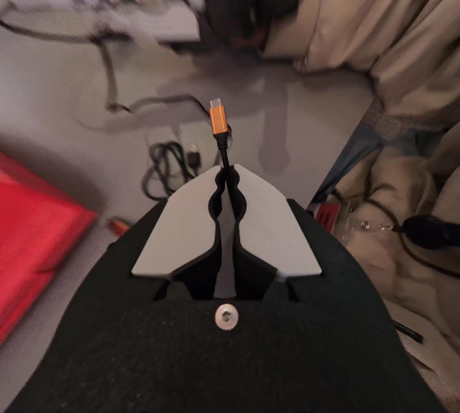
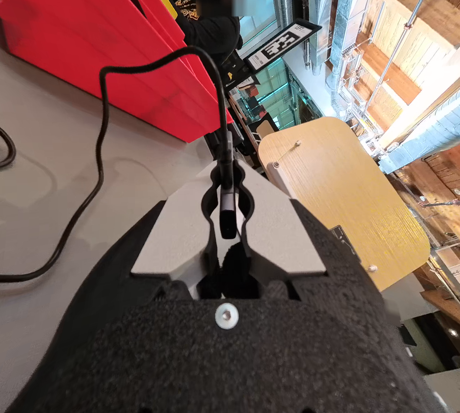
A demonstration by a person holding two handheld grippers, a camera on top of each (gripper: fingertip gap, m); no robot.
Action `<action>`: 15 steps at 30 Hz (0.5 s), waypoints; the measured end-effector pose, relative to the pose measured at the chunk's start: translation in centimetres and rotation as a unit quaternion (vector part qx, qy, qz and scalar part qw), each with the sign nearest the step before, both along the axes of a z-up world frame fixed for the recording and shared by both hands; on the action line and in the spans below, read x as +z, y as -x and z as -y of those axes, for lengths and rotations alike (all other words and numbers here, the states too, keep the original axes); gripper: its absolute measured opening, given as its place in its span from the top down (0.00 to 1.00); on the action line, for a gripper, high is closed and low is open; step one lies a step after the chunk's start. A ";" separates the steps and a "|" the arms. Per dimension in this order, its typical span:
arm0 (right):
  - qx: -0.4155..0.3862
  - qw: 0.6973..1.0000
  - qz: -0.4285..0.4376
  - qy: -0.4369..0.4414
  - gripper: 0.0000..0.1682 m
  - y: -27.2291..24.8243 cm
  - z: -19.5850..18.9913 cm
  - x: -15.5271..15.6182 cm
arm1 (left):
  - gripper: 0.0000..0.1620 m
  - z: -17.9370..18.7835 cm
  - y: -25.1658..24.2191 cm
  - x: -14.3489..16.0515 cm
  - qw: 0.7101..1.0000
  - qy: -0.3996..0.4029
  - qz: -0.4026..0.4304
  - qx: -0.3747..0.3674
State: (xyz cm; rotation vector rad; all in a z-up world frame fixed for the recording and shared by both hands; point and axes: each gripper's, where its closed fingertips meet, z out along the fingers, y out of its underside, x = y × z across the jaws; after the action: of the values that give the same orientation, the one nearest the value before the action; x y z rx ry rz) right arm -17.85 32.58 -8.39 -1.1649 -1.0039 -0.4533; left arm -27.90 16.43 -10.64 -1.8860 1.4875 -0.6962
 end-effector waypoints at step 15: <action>0.002 0.990 0.122 -0.065 0.95 2.1 1.3 -0.4 | 0.98 -9.3 -3.8 2.1 0.981 -0.050 -0.190 -0.002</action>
State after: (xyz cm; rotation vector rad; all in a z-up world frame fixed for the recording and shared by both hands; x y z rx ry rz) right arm -19.94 31.32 -8.75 -1.0054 -1.1698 -0.6599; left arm -24.15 25.74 -8.58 -2.0155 1.7202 -0.2623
